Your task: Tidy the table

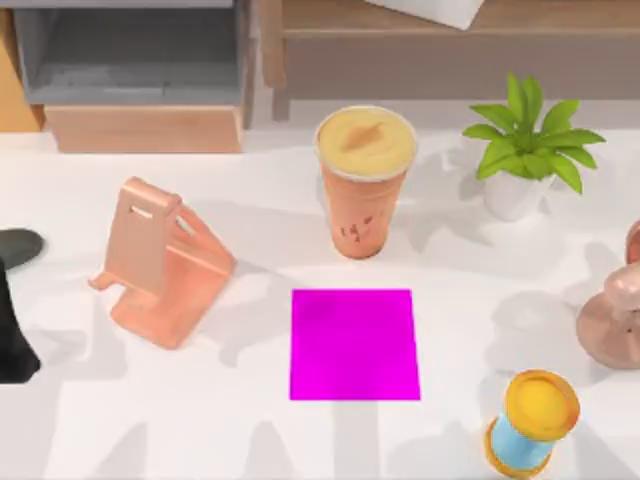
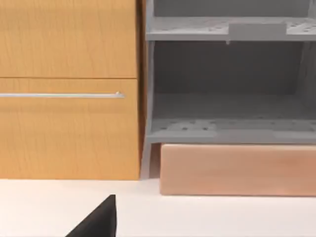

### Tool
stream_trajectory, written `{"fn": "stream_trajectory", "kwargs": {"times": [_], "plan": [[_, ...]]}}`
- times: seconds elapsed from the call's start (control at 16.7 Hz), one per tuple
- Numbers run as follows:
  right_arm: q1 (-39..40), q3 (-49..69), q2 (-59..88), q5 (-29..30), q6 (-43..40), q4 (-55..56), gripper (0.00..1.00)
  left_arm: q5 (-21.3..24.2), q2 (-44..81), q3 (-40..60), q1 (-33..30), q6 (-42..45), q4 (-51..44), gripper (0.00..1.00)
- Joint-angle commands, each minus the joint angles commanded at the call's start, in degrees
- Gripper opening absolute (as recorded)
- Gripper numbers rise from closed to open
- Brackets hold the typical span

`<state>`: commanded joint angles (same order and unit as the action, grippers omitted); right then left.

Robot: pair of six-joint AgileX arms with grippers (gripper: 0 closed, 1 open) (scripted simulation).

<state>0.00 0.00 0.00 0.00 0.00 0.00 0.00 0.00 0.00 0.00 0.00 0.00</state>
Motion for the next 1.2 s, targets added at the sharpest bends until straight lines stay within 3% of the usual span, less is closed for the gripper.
{"fn": "stream_trajectory", "kwargs": {"times": [0.24,0.54,1.2], "plan": [[0.00,0.00,0.00,0.00,0.00,0.00,1.00,0.03,1.55,1.57,0.01,1.13,-0.91,1.00],[0.00,0.00,0.00,0.00,0.00,0.00,1.00,0.01,14.39,13.63,0.24,9.97,-8.43,1.00],[0.00,0.00,0.00,0.00,0.00,0.00,1.00,-0.36,70.64,60.28,2.81,44.46,-40.50,1.00]]}}
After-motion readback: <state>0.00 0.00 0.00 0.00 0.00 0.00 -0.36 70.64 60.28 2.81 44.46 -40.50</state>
